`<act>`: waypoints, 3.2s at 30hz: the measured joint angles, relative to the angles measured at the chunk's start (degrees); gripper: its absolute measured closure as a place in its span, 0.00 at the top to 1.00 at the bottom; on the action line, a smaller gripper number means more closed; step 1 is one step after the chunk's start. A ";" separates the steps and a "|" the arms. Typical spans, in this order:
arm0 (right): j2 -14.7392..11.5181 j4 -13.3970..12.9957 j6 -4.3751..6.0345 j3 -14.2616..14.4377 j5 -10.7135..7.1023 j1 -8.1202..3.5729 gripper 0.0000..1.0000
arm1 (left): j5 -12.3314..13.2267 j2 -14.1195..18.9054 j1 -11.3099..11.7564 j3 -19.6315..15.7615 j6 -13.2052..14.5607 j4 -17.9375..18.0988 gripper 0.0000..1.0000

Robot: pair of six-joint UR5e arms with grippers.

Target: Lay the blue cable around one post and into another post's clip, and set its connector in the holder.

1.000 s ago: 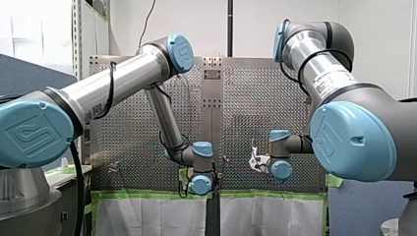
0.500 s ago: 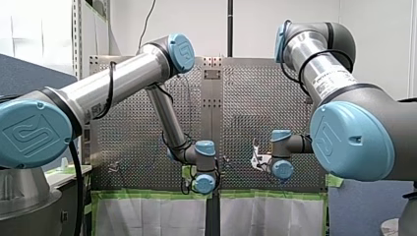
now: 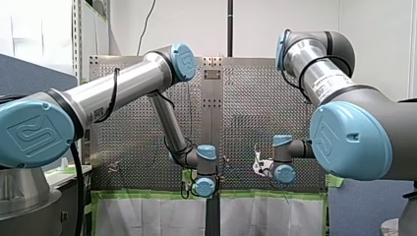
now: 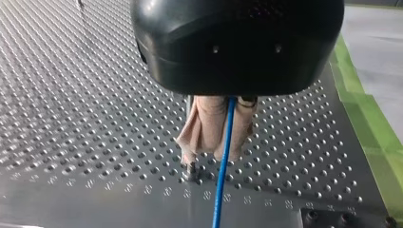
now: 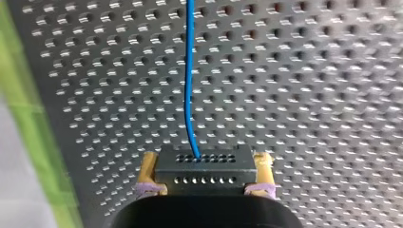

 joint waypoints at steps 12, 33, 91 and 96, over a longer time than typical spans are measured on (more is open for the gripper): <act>0.66 2.86 -1.55 -1.04 0.15 -0.27 0.00 | -2.58 0.31 0.71 2.16 0.36 -3.97 0.07; 0.56 1.76 -1.83 -2.29 0.86 -0.34 0.00 | -1.87 2.83 0.10 1.08 -0.18 -4.32 0.07; 1.28 3.35 -0.98 -8.37 -0.93 -2.64 0.00 | 1.50 0.89 2.71 5.30 0.95 -5.30 0.04; 1.96 4.10 -1.18 -9.50 -0.96 -2.82 0.00 | 1.59 0.89 3.03 5.60 0.84 -5.45 0.04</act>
